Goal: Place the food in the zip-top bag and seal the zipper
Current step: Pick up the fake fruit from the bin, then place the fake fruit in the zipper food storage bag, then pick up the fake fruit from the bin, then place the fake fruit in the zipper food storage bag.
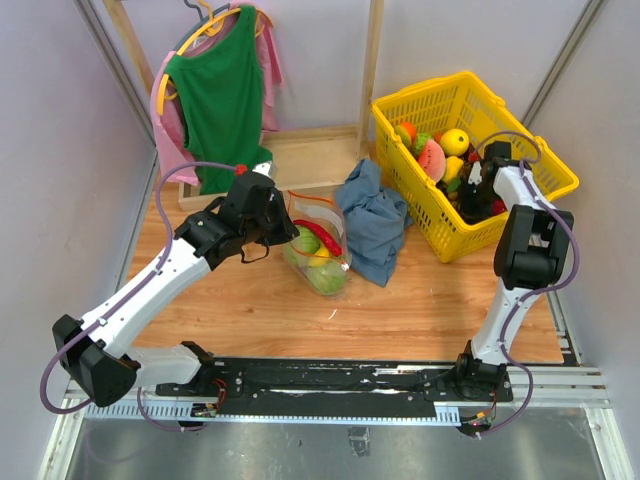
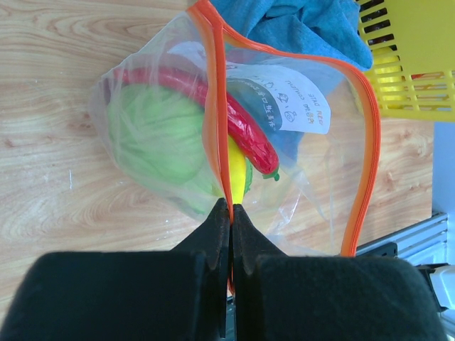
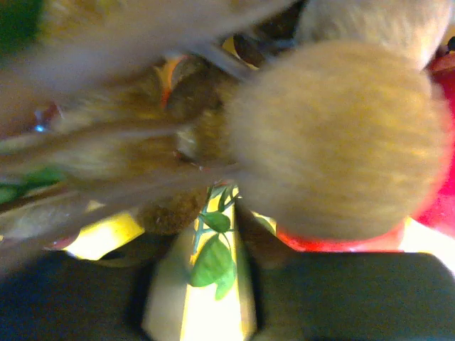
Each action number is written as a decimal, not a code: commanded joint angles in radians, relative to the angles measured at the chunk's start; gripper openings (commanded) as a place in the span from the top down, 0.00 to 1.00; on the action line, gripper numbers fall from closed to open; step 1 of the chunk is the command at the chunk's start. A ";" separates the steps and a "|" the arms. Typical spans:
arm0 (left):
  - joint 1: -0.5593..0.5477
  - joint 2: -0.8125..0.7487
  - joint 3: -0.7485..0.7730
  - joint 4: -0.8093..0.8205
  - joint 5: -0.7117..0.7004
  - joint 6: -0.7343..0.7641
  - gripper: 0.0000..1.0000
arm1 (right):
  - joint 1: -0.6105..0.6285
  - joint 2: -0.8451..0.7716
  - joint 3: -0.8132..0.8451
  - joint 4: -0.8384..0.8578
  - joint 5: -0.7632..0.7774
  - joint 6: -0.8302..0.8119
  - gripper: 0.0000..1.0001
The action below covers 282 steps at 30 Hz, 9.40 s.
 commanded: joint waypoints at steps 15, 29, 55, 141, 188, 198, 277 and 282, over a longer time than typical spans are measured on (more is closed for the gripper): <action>0.008 -0.013 0.022 0.012 -0.020 0.008 1.00 | -0.010 -0.301 -0.070 0.007 0.013 0.037 0.99; 0.008 -0.012 0.025 0.016 -0.015 0.006 1.00 | 0.016 -0.505 0.012 0.046 -0.011 0.067 0.99; 0.007 0.001 0.033 0.038 0.011 -0.004 1.00 | 0.458 -0.675 0.189 0.080 -0.180 0.086 1.00; 0.008 -0.089 -0.057 0.150 -0.008 0.084 1.00 | 0.045 -0.414 0.117 -0.092 0.092 0.025 0.29; 0.007 -0.099 -0.080 0.160 -0.018 0.094 1.00 | -0.016 0.042 0.015 -0.135 0.201 -0.006 0.34; 0.009 -0.113 -0.087 0.165 -0.017 0.086 1.00 | 0.004 -0.200 0.007 -0.115 0.166 0.033 0.76; 0.007 -0.154 -0.189 0.213 0.004 -0.055 1.00 | 1.011 -0.710 -0.220 0.303 -0.010 0.009 0.09; 0.008 -0.185 -0.216 0.231 -0.016 -0.109 1.00 | 1.020 -0.832 -0.433 0.391 -0.014 0.012 0.09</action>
